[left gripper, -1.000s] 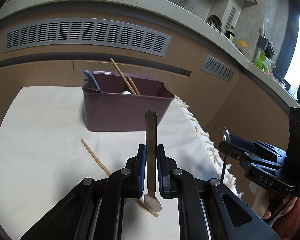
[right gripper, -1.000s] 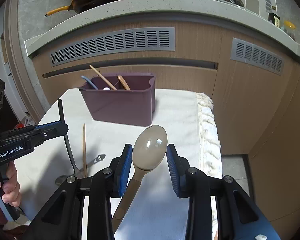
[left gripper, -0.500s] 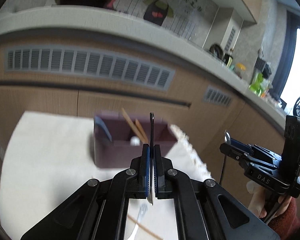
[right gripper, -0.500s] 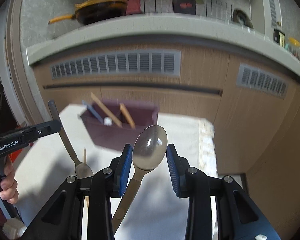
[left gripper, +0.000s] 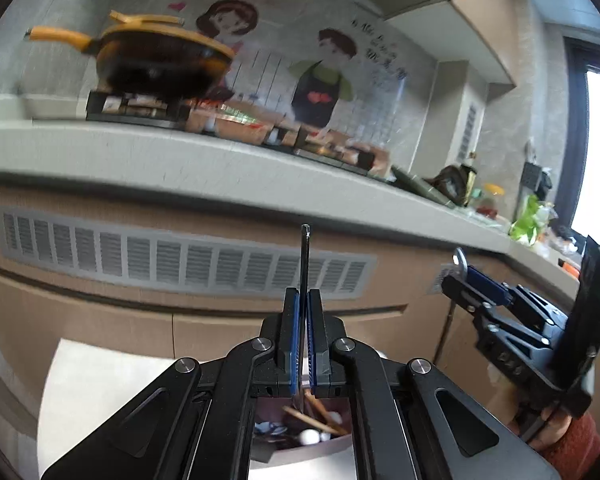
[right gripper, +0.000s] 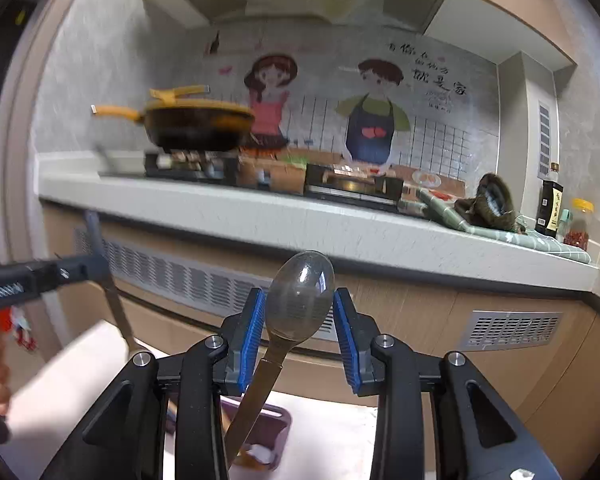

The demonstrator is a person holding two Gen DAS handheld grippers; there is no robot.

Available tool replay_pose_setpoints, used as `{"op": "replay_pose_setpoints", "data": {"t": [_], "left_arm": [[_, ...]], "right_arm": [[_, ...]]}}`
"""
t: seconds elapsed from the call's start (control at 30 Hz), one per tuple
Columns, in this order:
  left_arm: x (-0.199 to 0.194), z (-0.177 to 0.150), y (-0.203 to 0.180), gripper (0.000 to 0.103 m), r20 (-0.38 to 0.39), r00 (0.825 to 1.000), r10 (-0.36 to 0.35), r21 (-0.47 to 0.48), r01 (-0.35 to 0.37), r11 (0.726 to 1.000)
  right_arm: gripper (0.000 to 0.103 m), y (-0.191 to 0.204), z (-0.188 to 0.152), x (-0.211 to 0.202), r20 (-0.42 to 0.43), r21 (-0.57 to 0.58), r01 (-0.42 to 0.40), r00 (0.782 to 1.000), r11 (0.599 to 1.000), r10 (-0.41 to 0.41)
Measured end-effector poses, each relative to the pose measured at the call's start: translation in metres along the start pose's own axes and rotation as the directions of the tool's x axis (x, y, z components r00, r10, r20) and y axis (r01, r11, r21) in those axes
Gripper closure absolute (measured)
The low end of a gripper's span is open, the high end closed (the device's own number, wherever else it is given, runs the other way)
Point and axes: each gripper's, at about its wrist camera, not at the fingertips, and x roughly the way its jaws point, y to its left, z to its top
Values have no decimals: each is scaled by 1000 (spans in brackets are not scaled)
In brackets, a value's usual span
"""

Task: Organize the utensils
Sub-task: 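Lift both spoons over the purple caddy and open both grippers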

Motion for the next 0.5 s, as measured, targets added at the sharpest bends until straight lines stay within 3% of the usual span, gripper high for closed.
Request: {"op": "replay_pose_setpoints", "data": {"t": [0.23,0.3,0.4,0.5], "left_arm": [[51,-45,10,94,-140,990,-10,-30,6,1000],[66,-59,15,93,-202,979,-27,-53,16,998],[78,-75,20,89,-252,967,-42,-89,20,996],[73,-77,19,87,-248,968,-36,-96,13,995]], "right_arm": [[70,7,-44,63,-86,-14,30,996,999,-32],[70,5,-60,80,-183,14,-31,982,999,33],[71,0,-83,97,-302,104,-177,932,979,200],[71,-2,-94,89,-315,90,-179,928,980,198]]}}
